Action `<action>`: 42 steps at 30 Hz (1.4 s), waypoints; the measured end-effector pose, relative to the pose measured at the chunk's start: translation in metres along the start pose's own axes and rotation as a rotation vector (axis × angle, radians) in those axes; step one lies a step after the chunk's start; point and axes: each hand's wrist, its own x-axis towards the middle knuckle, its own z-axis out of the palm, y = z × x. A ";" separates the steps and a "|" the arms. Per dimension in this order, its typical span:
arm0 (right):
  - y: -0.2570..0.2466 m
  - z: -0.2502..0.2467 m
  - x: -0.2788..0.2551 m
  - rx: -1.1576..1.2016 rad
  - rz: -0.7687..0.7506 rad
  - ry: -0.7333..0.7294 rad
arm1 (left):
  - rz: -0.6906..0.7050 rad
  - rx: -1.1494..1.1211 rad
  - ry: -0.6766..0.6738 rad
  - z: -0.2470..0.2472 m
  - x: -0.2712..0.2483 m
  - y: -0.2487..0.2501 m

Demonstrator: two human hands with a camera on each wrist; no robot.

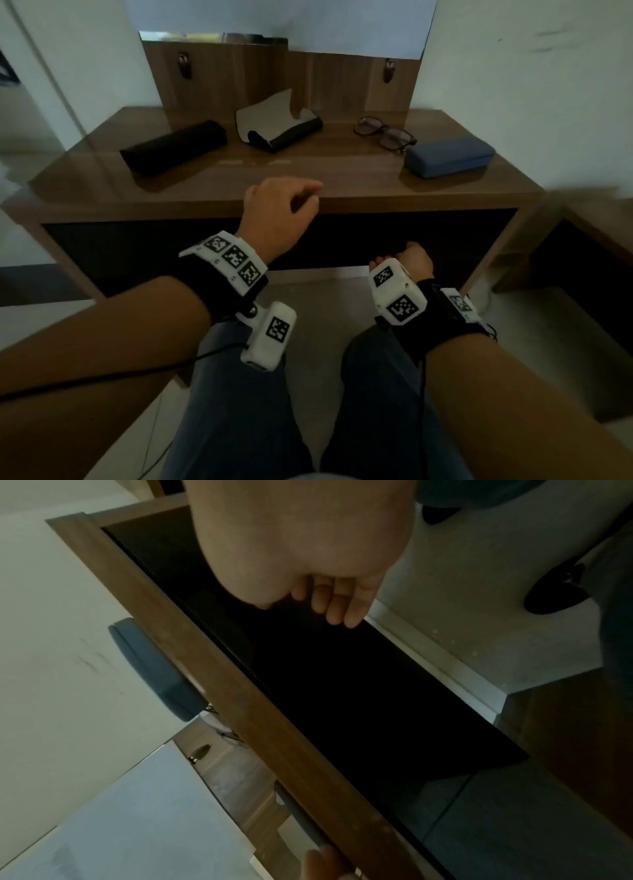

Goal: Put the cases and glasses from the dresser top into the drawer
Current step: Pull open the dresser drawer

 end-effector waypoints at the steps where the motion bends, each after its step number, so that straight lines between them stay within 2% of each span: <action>1: 0.004 0.001 -0.002 -0.019 -0.003 -0.005 | 0.035 0.047 -0.024 0.002 -0.002 0.001; 3: 0.011 0.004 0.007 -0.139 -0.035 0.033 | 0.084 0.158 -0.040 0.008 -0.005 0.003; 8: 0.013 0.008 0.006 -0.199 -0.063 0.113 | 0.123 0.267 0.001 0.021 -0.007 -0.005; 12: 0.019 0.007 0.019 -0.059 0.080 0.041 | 0.143 0.271 0.021 0.022 -0.010 -0.006; 15: 0.027 0.009 0.021 0.055 0.118 0.000 | 0.148 0.282 0.021 0.022 -0.011 -0.005; 23: 0.034 -0.001 0.019 0.163 0.120 -0.058 | 0.153 0.304 0.004 0.022 -0.015 -0.007; 29: 0.039 -0.012 0.012 0.135 0.088 0.002 | 0.188 0.379 -0.064 0.023 -0.024 -0.007; 30: 0.038 -0.013 0.006 0.095 0.061 0.041 | 0.183 0.391 -0.081 0.023 -0.025 -0.006; 31: 0.036 -0.012 -0.004 0.020 0.013 0.144 | 0.177 0.389 -0.091 0.023 -0.026 -0.005; 33: 0.031 -0.010 -0.021 -0.060 -0.206 0.407 | 0.189 0.339 -0.073 0.021 -0.030 -0.004; 34: 0.025 -0.006 -0.032 -0.034 -0.335 0.473 | 0.209 0.306 -0.045 0.020 -0.033 -0.004; 36: 0.013 0.004 -0.048 -0.054 -0.564 0.461 | 0.236 0.245 0.005 0.018 -0.039 -0.003; 38: 0.004 0.014 -0.057 -0.206 -0.748 0.358 | 0.193 0.196 -0.046 0.015 -0.041 -0.002; 40: -0.002 0.022 -0.062 -0.375 -0.846 0.247 | 0.103 0.193 -0.131 0.012 -0.041 0.000; 42: -0.007 0.026 -0.061 -0.569 -0.879 0.151 | 0.033 0.243 -0.186 0.007 -0.039 0.001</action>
